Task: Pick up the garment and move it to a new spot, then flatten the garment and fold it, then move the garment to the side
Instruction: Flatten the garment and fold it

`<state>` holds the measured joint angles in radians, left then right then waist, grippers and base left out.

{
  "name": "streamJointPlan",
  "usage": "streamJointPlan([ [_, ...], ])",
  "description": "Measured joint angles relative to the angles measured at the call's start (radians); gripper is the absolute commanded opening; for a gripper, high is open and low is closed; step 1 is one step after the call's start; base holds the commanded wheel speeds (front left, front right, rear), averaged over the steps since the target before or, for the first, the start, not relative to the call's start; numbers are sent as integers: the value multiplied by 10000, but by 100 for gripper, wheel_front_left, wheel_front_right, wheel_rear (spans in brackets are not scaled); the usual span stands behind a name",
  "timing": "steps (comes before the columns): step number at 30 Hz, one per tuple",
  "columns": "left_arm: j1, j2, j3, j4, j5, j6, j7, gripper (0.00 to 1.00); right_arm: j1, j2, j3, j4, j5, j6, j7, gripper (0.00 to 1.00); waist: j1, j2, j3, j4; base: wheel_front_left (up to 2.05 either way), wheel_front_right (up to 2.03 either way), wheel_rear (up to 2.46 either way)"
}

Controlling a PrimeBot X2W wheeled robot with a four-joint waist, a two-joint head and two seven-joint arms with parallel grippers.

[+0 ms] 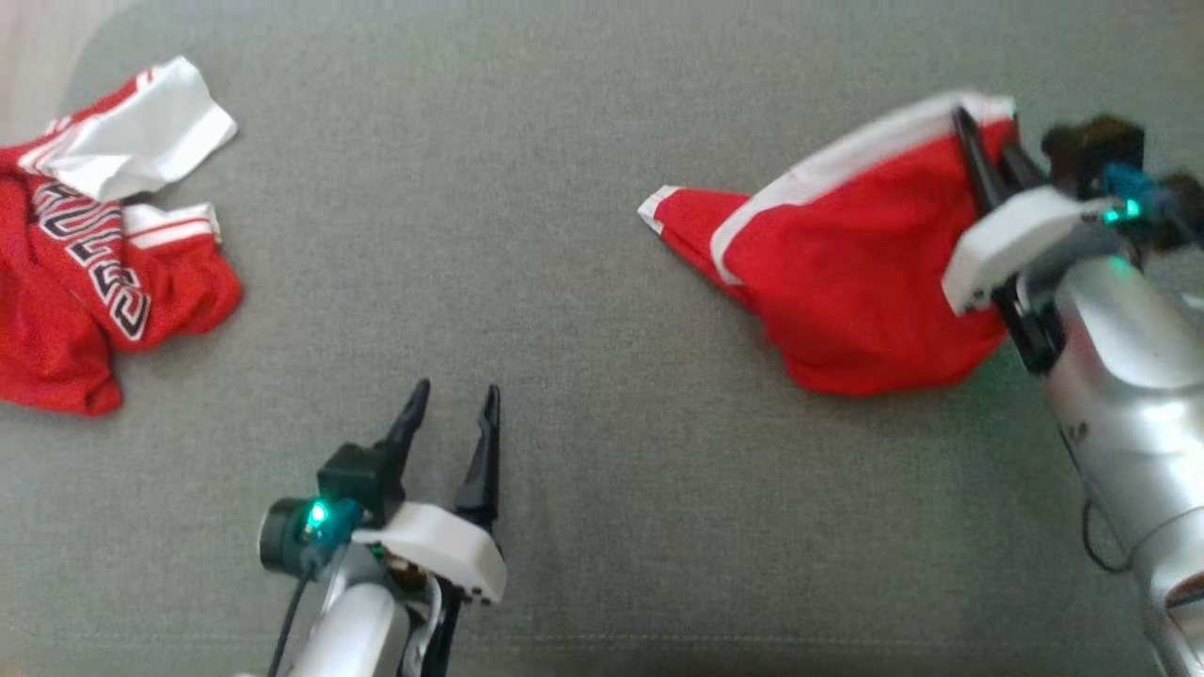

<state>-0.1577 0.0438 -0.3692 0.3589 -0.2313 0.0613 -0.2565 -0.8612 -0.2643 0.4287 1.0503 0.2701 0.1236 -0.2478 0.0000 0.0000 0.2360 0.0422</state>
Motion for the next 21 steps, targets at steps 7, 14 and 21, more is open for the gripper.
streamJointPlan([
  [7, 360, 2, -125, 27, -142, 0, 0, 100, -158, 368, 207, -2711, -111, 2, -29, 0, 0, 0, -656, 142, 0, 0, 0],
  [14, 616, 13, -351, 27, -376, 25, 0, 100, -1447, 1016, 1179, -4736, -1080, 4, -46, 0, -1, 0, -1192, 736, 0, 0, 0],
  [21, 924, 33, -291, 8, -456, 178, 0, 100, -772, 247, 2314, -5373, -1145, 6, -107, 0, -1, 0, -1288, 689, 0, 0, 0],
])
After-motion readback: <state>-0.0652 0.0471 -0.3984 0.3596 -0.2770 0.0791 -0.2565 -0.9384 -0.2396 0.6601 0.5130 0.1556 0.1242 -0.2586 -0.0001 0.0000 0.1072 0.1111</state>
